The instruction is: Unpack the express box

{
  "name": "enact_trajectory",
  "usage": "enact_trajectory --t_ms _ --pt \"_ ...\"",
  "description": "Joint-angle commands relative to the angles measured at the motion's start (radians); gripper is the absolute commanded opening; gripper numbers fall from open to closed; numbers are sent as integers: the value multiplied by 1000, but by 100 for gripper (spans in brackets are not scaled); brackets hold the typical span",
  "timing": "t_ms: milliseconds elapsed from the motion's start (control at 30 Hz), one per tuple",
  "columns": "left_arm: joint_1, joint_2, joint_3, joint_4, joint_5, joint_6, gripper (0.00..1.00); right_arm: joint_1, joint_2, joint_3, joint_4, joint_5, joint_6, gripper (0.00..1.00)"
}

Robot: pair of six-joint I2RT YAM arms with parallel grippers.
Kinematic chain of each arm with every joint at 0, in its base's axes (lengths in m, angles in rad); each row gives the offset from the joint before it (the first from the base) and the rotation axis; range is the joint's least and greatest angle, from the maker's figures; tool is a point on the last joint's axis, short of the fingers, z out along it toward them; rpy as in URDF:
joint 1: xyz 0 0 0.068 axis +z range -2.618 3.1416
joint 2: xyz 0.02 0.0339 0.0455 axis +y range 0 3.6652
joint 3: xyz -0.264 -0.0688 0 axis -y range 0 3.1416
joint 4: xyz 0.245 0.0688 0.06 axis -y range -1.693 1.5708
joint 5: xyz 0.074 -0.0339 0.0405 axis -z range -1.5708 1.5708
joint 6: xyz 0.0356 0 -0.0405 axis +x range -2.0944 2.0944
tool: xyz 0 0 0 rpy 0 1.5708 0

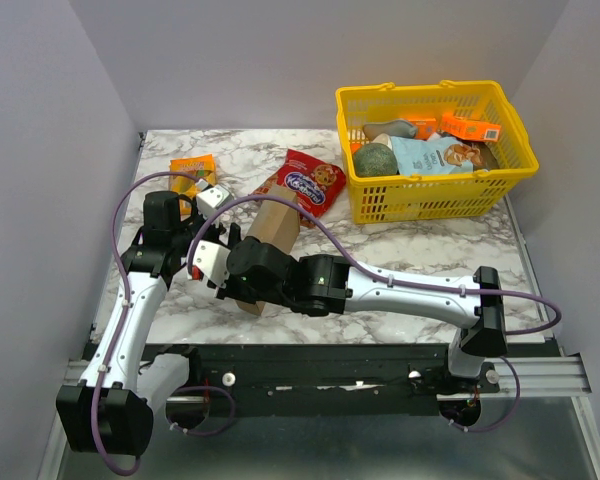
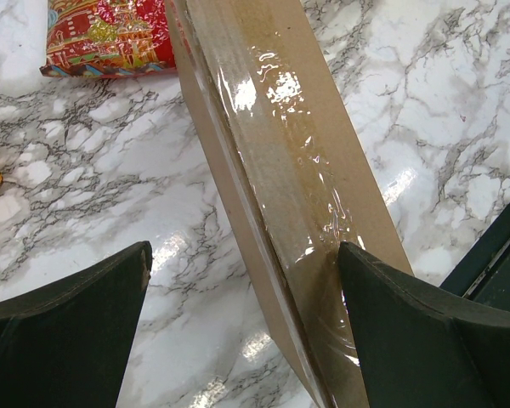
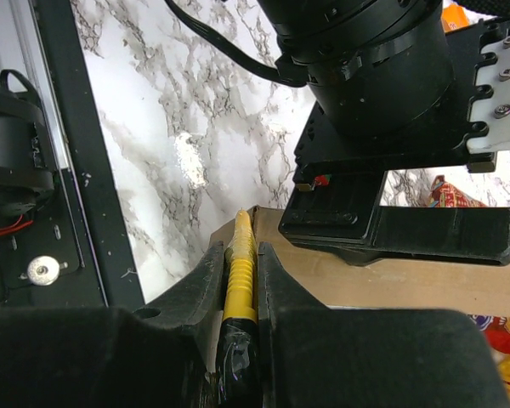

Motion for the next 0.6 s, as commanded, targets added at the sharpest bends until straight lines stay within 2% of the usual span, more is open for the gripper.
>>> enact_trajectory --t_ms 0,567 --pt "-3 -9 -32 -48 -49 15 99 6 20 29 7 14 6 0" --pt "-3 -13 -47 -31 -40 17 99 -8 28 17 -4 41 1 0"
